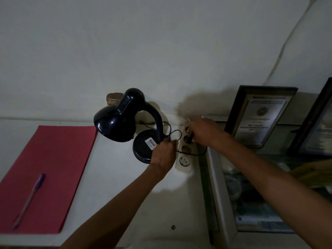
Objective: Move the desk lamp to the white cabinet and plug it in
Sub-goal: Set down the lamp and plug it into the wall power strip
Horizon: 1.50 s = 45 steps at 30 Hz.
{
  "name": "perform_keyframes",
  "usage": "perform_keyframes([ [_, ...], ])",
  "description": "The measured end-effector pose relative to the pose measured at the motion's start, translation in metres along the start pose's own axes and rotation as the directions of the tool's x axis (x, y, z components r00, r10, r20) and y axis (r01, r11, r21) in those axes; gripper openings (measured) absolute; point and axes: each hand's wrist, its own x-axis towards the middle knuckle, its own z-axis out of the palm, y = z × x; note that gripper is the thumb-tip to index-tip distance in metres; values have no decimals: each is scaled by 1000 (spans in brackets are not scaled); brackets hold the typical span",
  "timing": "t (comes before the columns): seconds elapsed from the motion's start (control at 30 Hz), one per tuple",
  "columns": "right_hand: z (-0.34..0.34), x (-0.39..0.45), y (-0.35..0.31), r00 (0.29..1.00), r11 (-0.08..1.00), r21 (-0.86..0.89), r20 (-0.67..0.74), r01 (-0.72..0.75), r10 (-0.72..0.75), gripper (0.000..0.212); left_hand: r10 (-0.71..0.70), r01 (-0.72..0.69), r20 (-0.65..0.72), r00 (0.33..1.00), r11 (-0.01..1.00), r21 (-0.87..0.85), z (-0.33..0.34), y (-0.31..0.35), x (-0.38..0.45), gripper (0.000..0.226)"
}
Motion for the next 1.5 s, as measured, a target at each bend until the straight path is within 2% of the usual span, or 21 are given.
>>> perform_keyframes([
  [0.07,0,-1,-1,1000,1000,-10,4,1,-1,22,52,-52,-12,999,998,23,8,-3,-17,42],
  [0.17,0,-2,-3,1000,999,-35,-5,6,-6,21,147,-147,15,989,976,158,20,-5,-31,74],
  [0.23,0,-2,-4,1000,998,-58,-20,17,-18,19,180,-189,57,982,957,221,24,-6,-31,80],
  [0.37,2,-5,-5,997,996,-82,-64,27,-33,18,246,-281,144,958,905,320,26,-13,-22,79],
  [0.53,2,-7,-4,999,998,-57,-29,39,-41,18,220,-275,203,954,913,302,23,-20,-16,75],
  [0.77,1,-4,-6,999,999,-20,-15,28,-29,18,185,-298,300,936,869,395,23,-19,-6,71],
  [0.9,-1,-4,-4,1000,1000,8,14,28,-28,18,197,-303,295,935,876,375,22,-22,-8,71],
  [1.03,-2,-1,-5,999,999,-20,13,30,-30,12,238,-304,240,941,907,293,23,-26,-21,71],
  [1.17,-2,2,-6,999,998,-47,31,42,-40,15,278,-317,220,935,934,167,23,-29,-30,70],
  [1.4,-3,5,-9,996,998,45,71,45,-48,10,292,-324,204,934,934,149,24,-32,-29,66],
  [1.5,-4,5,-5,998,996,76,40,38,-41,16,304,-337,206,930,930,145,25,-33,-29,66],
])
